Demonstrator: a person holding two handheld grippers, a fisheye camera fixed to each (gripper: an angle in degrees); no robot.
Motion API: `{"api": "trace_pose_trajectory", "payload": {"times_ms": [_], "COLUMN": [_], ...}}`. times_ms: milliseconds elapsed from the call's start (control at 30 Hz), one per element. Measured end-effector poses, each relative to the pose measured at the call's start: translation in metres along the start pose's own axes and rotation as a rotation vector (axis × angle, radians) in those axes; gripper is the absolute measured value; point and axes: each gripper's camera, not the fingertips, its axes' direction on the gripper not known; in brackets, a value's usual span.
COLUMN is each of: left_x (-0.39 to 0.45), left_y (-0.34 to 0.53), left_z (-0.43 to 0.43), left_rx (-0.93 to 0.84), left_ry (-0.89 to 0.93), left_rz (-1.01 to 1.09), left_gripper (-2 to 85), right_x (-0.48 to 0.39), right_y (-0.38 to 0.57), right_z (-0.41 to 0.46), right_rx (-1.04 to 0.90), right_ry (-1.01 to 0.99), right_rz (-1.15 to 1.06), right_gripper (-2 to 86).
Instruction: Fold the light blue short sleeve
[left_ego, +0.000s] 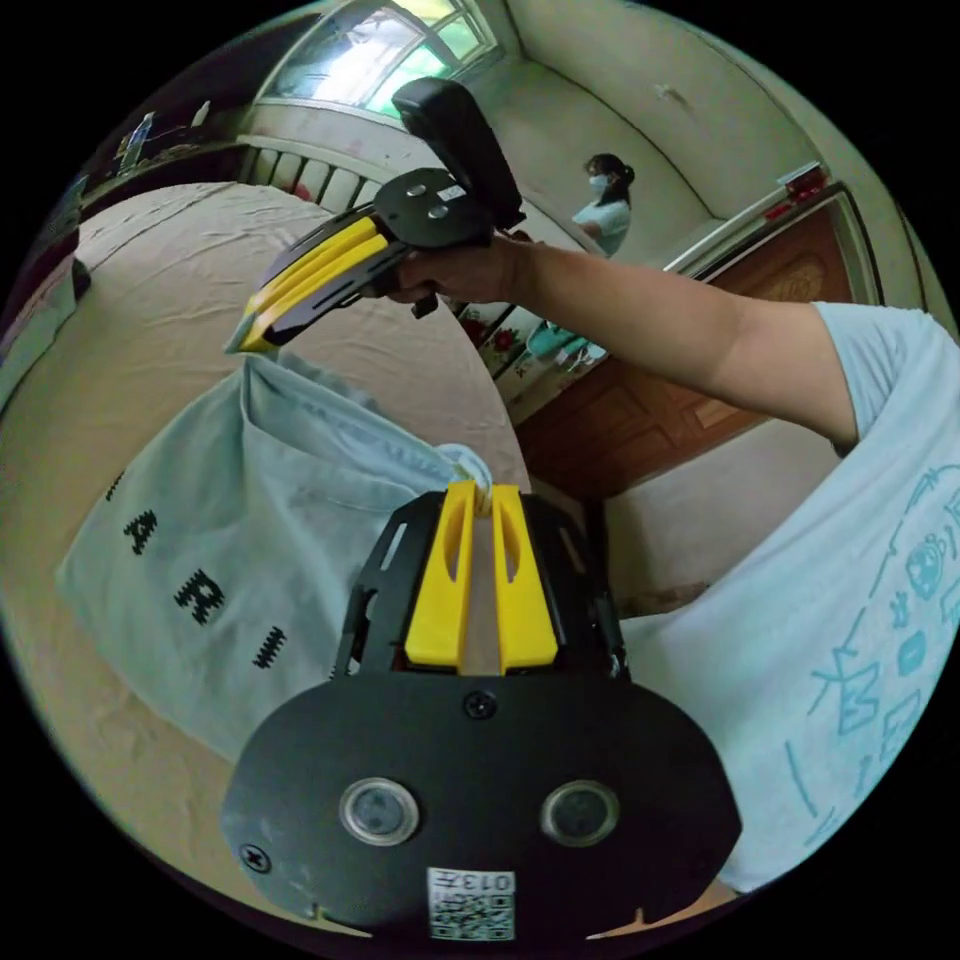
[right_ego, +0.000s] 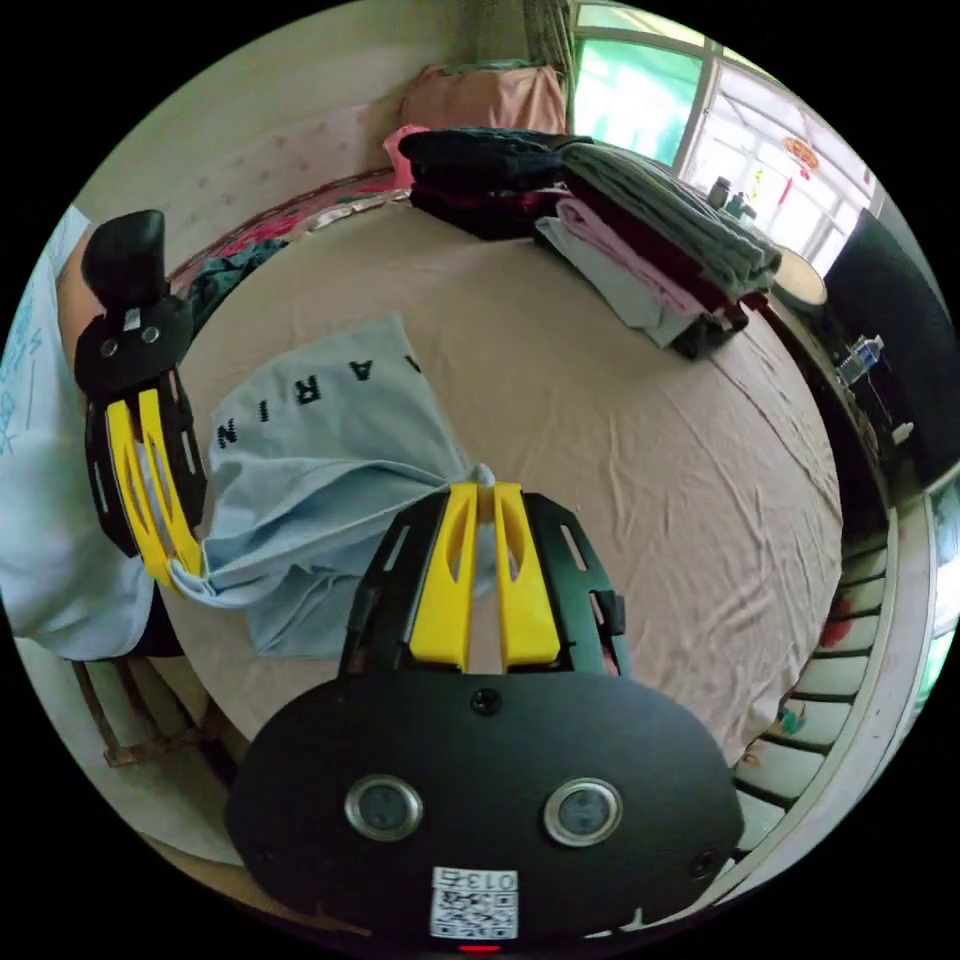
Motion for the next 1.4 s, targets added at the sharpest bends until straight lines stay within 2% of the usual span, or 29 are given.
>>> {"api": "trace_pose_trajectory", "payload": {"times_ms": [400,500,600,667,767,833,933,1100,1200,1267,1300,1400], "left_x": [0.026,0.036,0.061,0.078,0.086,0.065,0.031,0.008,0.015,0.021,0.023,0.023], "left_y": [-0.09,-0.108,-0.123,-0.128,-0.131,-0.13,-0.13,-0.137,-0.139,-0.139,-0.139,-0.141], "left_z": [0.103,0.119,0.122,0.115,0.096,0.082,0.07,0.083,0.087,0.09,0.094,0.102], "left_rx": [-0.114,-0.157,-0.153,-0.122,-0.058,-0.024,-0.019,-0.116,-0.08,-0.062,-0.054,-0.065], "left_ry": [-0.104,-0.057,0.054,0.059,-0.123,-0.306,-0.392,-0.428,-0.456,-0.498,-0.492,-0.446], "left_rz": [0.011,0.043,0.144,0.214,0.242,0.12,-0.04,-0.107,-0.121,-0.126,-0.133,-0.161], "left_gripper": [4.0,7.1,8.2,8.0,7.1,6.9,6.5,5.2,4.5,4.5,4.5,4.3], "right_x": [0.027,0.038,0.054,0.057,0.056,0.059,0.062,0.042,0.02,0.005,0.005,0.008], "right_y": [0.09,0.111,0.14,0.156,0.159,0.16,0.161,0.149,0.141,0.144,0.145,0.151], "right_z": [-0.017,-0.033,-0.056,-0.07,-0.066,-0.056,-0.04,-0.026,-0.043,-0.057,-0.055,-0.026], "right_rx": [-0.018,-0.026,0.052,0.14,0.127,0.108,0.05,-0.13,-0.044,0.122,0.119,-0.046], "right_ry": [-0.005,-0.066,-0.101,-0.125,-0.154,-0.2,-0.25,-0.17,0.004,0.131,0.146,0.072], "right_rz": [0.089,0.178,0.352,0.45,0.523,0.581,0.631,0.483,0.335,0.264,0.268,0.328], "right_gripper": [6.2,8.0,8.9,9.1,9.2,8.9,7.6,3.0,1.9,1.8,1.9,3.4]}}
